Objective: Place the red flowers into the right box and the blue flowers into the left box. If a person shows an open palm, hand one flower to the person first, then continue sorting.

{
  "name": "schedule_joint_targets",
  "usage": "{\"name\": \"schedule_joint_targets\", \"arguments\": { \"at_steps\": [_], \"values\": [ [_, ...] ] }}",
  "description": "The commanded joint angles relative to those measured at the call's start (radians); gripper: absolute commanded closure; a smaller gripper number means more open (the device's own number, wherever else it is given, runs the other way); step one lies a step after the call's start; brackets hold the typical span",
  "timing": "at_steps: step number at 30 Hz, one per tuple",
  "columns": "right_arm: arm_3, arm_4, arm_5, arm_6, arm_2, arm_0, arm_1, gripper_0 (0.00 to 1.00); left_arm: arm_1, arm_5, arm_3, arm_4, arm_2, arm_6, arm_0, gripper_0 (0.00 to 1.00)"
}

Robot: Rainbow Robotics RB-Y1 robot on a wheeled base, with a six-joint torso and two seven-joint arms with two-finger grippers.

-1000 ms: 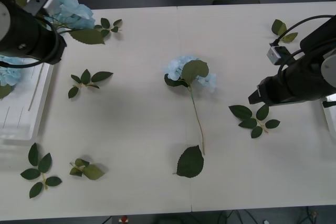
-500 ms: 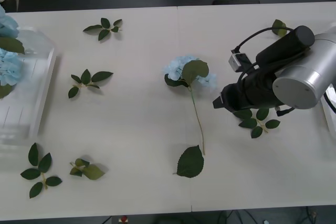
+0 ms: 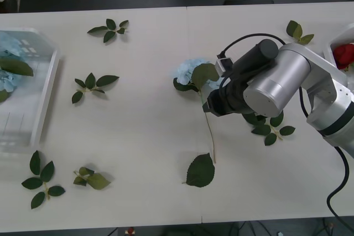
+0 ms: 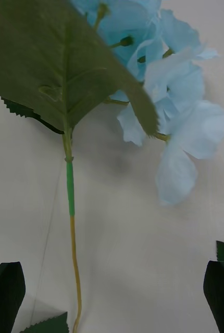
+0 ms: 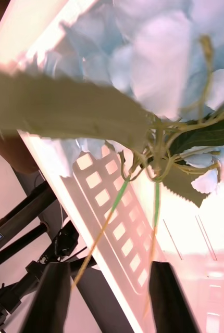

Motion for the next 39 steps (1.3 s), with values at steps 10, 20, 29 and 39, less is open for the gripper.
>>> {"name": "schedule_joint_targets", "arguments": {
  "at_steps": [10,20,29,39],
  "values": [
    [0.197,0.11,-0.105,-0.073,0.106,-0.118,0.154,0.0,0.058,-0.01,-0.002,0.082,-0.005,0.008,-0.034,0.0],
    [0.272,0.13,-0.14,-0.078,0.124,-0.128,0.199,0.0,0.064,0.117,-0.027,0.498,0.157,-0.115,-0.017,0.0],
    [0.321,0.155,-0.148,-0.084,0.133,-0.139,0.222,0.84,0.064,-0.039,-0.132,1.073,0.225,-0.106,0.225,0.0],
    [0.323,0.121,-0.154,-0.078,0.12,-0.153,0.199,1.0,-0.056,-0.259,-0.366,1.225,0.219,-0.19,0.441,0.0]
  ]
}}
